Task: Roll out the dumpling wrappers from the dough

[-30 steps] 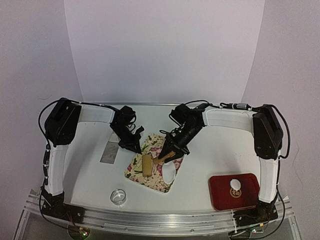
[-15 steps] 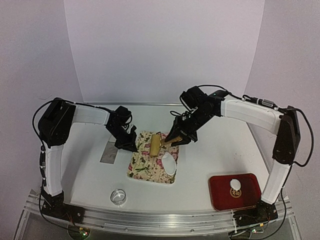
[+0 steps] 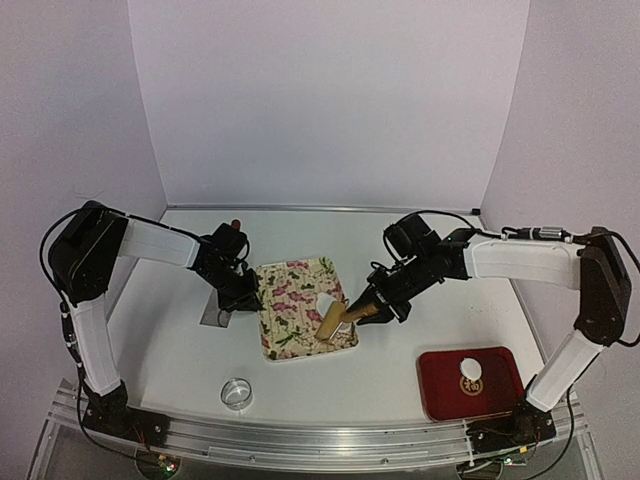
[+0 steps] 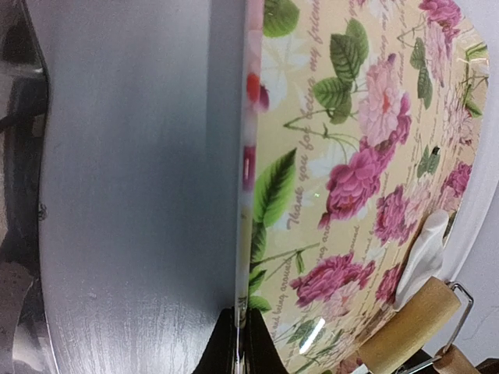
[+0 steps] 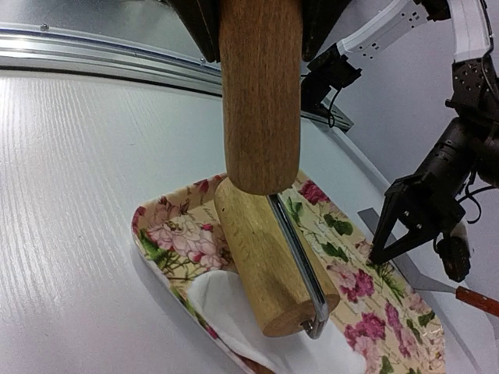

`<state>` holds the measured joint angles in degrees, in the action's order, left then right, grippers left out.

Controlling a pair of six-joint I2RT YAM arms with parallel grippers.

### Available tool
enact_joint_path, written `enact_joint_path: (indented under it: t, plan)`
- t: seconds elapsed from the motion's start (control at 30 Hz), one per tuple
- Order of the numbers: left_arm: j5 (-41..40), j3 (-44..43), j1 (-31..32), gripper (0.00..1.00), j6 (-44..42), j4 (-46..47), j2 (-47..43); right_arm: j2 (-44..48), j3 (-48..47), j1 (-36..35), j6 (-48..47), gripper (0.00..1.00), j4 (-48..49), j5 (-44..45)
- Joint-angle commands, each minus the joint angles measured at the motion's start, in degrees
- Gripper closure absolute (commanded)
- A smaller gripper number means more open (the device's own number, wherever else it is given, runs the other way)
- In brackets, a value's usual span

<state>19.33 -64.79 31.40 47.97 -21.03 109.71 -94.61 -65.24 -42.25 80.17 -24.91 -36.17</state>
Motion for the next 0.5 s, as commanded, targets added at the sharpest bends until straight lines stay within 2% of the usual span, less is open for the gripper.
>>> enact_joint_path:
  t: [0.0,0.2,0.47]
  plan:
    - [-2.2,2.1,-0.1,1.0,5.0,1.4,-2.3,3.7,0.4,0.9,5.3,1.0,9.8,1.5]
    - [-2.4,2.2,0.3,1.0,4.8,1.3,-2.4,2.8,-1.5,2.4,4.0,1.0,10.2,1.8]
    - [-2.8,1.5,0.3,1.0,3.7,0.9,-2.0,-0.1,0.7,4.5,5.1,1.0,10.1,0.1]
